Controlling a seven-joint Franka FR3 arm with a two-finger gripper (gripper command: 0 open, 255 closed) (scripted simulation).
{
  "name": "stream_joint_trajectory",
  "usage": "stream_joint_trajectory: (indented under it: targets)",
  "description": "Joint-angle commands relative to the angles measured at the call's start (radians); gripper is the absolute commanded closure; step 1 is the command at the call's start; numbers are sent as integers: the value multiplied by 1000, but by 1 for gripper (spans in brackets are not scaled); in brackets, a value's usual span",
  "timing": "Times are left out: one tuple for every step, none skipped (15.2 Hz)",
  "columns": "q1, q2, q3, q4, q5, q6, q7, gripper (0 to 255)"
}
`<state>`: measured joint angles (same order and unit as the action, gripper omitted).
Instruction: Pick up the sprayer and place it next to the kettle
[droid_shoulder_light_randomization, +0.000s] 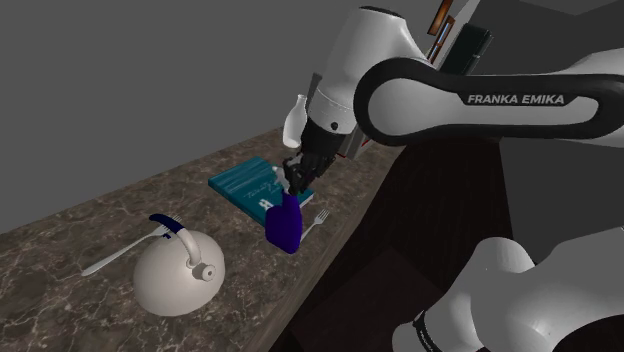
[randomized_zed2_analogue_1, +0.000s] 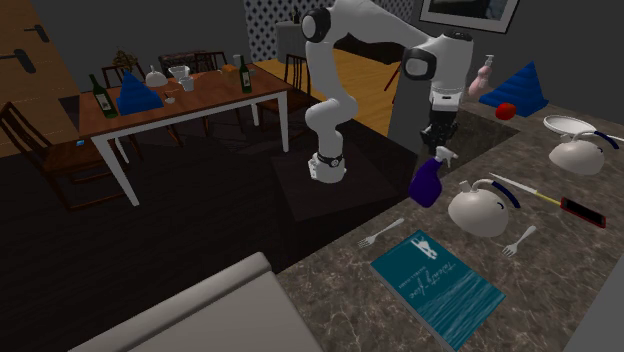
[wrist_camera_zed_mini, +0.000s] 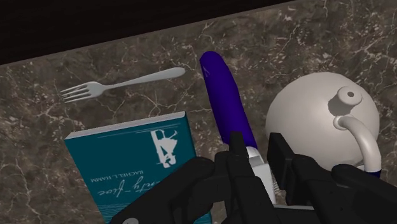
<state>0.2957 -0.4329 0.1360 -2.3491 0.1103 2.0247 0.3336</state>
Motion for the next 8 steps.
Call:
stream_joint_trajectory:
  targets:
    - [1, 5, 2, -22, 1, 28, -1, 255]
    - [1, 8, 2, -33, 2, 42, -1, 255]
    - [1, 11, 3, -44, 3, 56, -2, 255]
    - [1, 15, 4, -55, 3, 71, -3, 255]
    - [2, 19, 5, -66, 4, 85, -3, 255]
    - [2, 23, 6, -76, 4, 99, -4, 255]
    - [2, 27, 6, -86, 5, 114, -4, 255]
    - [2, 31, 7, -96, 6, 128, -5, 255]
